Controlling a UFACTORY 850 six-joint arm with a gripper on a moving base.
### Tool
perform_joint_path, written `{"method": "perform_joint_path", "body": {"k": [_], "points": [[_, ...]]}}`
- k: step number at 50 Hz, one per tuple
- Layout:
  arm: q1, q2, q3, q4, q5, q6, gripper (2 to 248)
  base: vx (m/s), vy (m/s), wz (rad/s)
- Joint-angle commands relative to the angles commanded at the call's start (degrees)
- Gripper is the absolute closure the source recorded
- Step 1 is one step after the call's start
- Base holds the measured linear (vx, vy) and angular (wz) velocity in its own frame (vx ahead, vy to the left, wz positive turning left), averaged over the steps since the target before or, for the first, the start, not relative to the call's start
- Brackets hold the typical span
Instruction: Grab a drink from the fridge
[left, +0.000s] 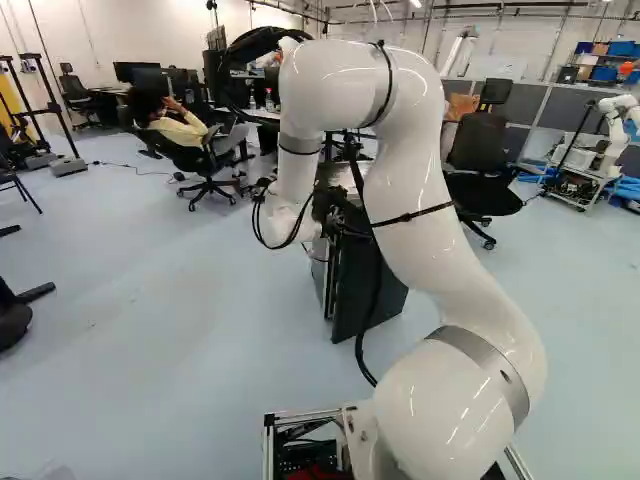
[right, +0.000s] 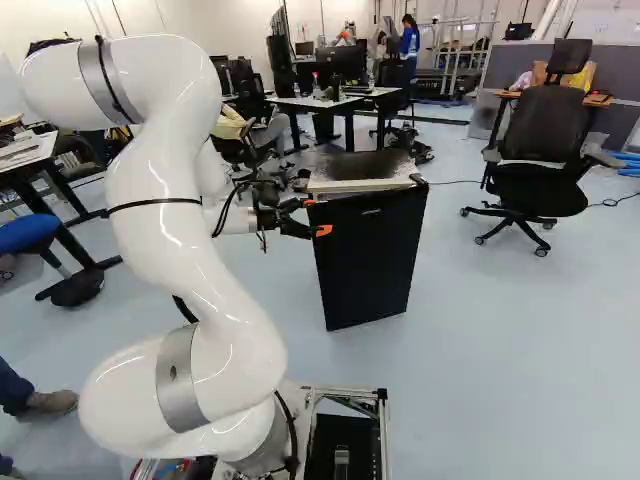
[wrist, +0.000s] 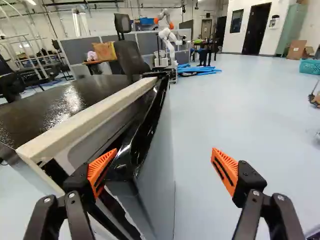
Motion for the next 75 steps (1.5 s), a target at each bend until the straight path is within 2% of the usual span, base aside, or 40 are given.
{"method": "perform_joint_path", "body": {"k": [28, 47, 59, 75], "points": [[1.0, 4.01, 8.74, 3.5, 0.13, 0.0, 3, 0.0, 0.0, 0.0], [1.1, 6.46, 14.75, 5.98, 2.62, 0.0, 3, 0.0, 0.0, 0.0], [0.17, 7.5, 17.7, 7.6, 4.51, 0.0, 3, 0.0, 0.0, 0.0], [-2.37, 8.35, 20.51, 9.75, 6.1, 0.0, 3, 0.0, 0.0, 0.0]]}}
